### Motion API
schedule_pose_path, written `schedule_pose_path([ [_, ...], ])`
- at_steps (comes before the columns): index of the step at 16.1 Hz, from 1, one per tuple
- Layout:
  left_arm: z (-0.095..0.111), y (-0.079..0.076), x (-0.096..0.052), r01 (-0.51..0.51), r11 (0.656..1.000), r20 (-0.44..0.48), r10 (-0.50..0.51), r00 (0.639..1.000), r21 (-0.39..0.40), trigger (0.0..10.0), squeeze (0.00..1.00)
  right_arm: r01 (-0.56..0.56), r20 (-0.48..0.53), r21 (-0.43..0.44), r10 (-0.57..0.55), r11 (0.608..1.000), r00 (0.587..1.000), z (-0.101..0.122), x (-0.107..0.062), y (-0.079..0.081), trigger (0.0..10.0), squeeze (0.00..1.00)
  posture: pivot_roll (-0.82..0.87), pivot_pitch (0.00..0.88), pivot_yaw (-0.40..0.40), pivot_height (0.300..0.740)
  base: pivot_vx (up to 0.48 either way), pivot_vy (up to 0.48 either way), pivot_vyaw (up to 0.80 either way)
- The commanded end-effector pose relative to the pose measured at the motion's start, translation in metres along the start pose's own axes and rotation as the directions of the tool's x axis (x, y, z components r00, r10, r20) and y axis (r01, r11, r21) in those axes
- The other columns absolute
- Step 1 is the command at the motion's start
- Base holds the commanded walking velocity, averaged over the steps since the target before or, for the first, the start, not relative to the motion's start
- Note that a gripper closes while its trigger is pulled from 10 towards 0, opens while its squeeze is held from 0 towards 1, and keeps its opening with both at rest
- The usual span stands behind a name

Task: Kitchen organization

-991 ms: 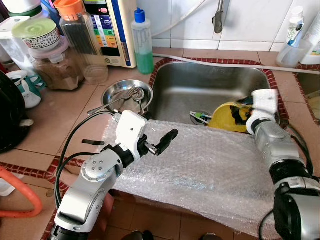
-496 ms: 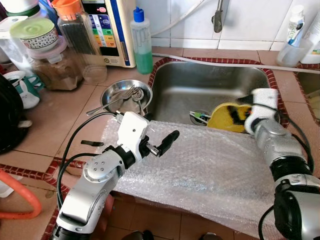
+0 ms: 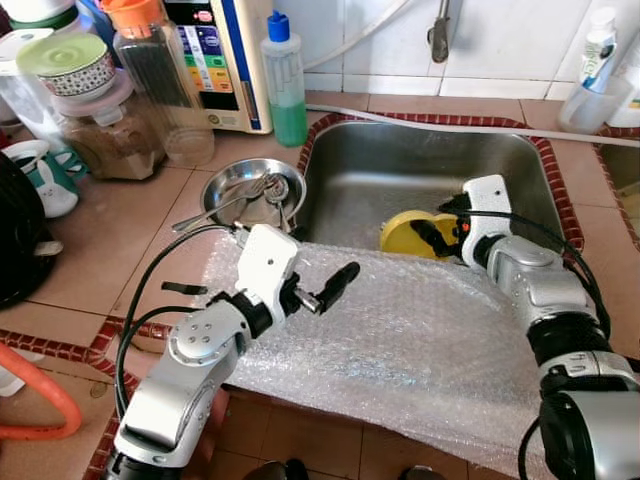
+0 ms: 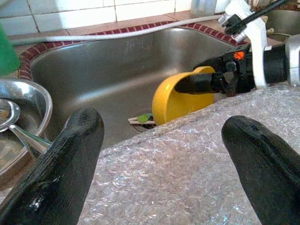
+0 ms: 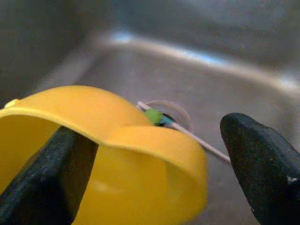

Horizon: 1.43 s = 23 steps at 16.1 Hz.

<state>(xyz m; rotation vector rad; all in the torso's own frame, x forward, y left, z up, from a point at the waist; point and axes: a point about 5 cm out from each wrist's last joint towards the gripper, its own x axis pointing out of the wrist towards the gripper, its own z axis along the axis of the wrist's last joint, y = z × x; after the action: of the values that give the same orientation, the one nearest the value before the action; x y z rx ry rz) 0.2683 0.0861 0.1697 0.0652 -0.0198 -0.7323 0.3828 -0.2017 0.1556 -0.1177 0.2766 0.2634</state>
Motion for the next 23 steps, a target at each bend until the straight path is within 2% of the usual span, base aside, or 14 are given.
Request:
schedule_pose_path([
  [1, -0.002, 0.000, 0.000, 0.003, 1.000, -0.017, -0.002, 1.000, 0.009, 10.0, 1.00, -0.161, -0.065, -0.078, 0.156, 0.984, 0.986, -0.009, -0.003, 0.015, 10.0, 1.00, -0.16, 0.158, 0.116, 0.740, 0.000, 0.000, 0.00],
  [4, -0.002, -0.001, 0.000, 0.009, 1.000, -0.019, -0.009, 1.000, 0.013, 10.0, 0.90, -0.102, -0.080, -0.120, 0.092, 0.988, 0.993, -0.006, -0.003, 0.005, 10.0, 1.00, -0.16, 0.157, 0.116, 0.740, 0.000, 0.000, 0.00],
  [5, -0.002, -0.002, 0.000, 0.012, 1.000, -0.020, -0.012, 1.000, 0.014, 10.0, 0.25, -0.068, -0.057, -0.106, 0.062, 0.992, 0.996, -0.004, -0.003, 0.002, 10.0, 1.00, -0.16, 0.157, 0.116, 0.740, 0.000, 0.000, 0.00],
  [7, -0.002, -0.002, -0.001, 0.017, 1.000, -0.022, -0.017, 1.000, 0.014, 10.0, 0.00, 0.014, 0.038, -0.084, -0.011, 0.996, 0.999, 0.008, -0.003, -0.003, 10.0, 1.00, -0.16, 0.158, 0.115, 0.740, 0.000, 0.000, 0.00],
  [10, -0.002, -0.001, -0.001, 0.010, 1.000, -0.019, -0.010, 1.000, 0.014, 10.0, 0.00, 0.011, 0.113, -0.040, -0.007, 0.999, 0.994, 0.017, -0.006, -0.001, 10.0, 1.00, -0.16, 0.157, 0.119, 0.740, 0.000, 0.000, 0.00],
  [11, -0.002, -0.001, -0.001, 0.013, 1.000, -0.021, -0.012, 1.000, 0.021, 10.0, 0.00, -0.098, 0.070, -0.142, 0.109, 0.985, 0.992, 0.010, -0.006, 0.012, 10.0, 1.00, -0.16, 0.157, 0.121, 0.740, 0.000, 0.000, 0.00],
  [13, -0.002, -0.001, -0.001, 0.017, 1.000, -0.024, -0.016, 1.000, 0.024, 10.0, 0.00, -0.020, 0.000, -0.173, 0.020, 0.985, 1.000, 0.002, -0.003, 0.003, 10.0, 1.00, -0.16, 0.154, 0.122, 0.740, 0.000, 0.000, 0.00],
  [14, -0.002, -0.001, -0.001, 0.016, 1.000, -0.024, -0.015, 1.000, 0.022, 10.0, 0.00, -0.160, -0.061, -0.229, 0.150, 0.960, 0.987, -0.005, -0.006, 0.012, 10.0, 1.00, -0.16, 0.154, 0.123, 0.740, 0.000, 0.000, 0.00],
  [16, -0.003, -0.002, -0.001, 0.019, 1.000, -0.025, -0.018, 1.000, 0.020, 10.0, 0.00, -0.010, -0.035, -0.156, 0.005, 0.988, 0.999, -0.002, -0.004, 0.000, 10.0, 1.00, -0.16, 0.153, 0.118, 0.740, 0.000, 0.000, 0.00],
  [18, -0.003, -0.003, -0.001, 0.021, 1.000, -0.027, -0.020, 0.999, 0.021, 10.0, 0.00, -0.197, -0.101, -0.274, 0.175, 0.941, 0.979, -0.012, -0.007, 0.016, 10.0, 1.00, -0.16, 0.152, 0.121, 0.740, 0.000, 0.000, 0.00],
  [19, -0.003, -0.003, 0.000, 0.018, 1.000, -0.025, -0.017, 1.000, 0.020, 10.0, 0.00, 0.017, -0.012, -0.228, -0.020, 0.973, 1.000, -0.001, -0.002, 0.002, 10.0, 1.00, -0.16, 0.154, 0.120, 0.740, 0.000, 0.000, 0.00],
  [21, -0.002, -0.001, 0.000, 0.001, 1.000, -0.020, -0.001, 1.000, 0.020, 10.0, 0.00, -0.007, 0.039, -0.202, 0.015, 0.979, 0.999, 0.004, -0.002, 0.009, 10.0, 1.00, -0.16, 0.156, 0.121, 0.740, 0.000, 0.000, 0.00],
  [22, 0.001, 0.004, 0.000, -0.042, 0.999, 0.003, 0.042, 0.999, 0.006, 10.0, 0.00, -0.008, 0.075, -0.159, 0.020, 0.987, 0.997, 0.008, -0.002, 0.014, 10.0, 0.00, -0.16, 0.156, 0.120, 0.740, 0.000, 0.000, 0.00],
  [23, 0.003, 0.009, 0.001, -0.076, 0.997, 0.018, 0.076, 0.997, 0.007, 10.0, 0.00, -0.018, 0.088, -0.151, 0.032, 0.988, 0.996, 0.009, -0.003, 0.019, 10.0, 0.00, -0.16, 0.157, 0.120, 0.740, 0.000, 0.000, 0.00],
])
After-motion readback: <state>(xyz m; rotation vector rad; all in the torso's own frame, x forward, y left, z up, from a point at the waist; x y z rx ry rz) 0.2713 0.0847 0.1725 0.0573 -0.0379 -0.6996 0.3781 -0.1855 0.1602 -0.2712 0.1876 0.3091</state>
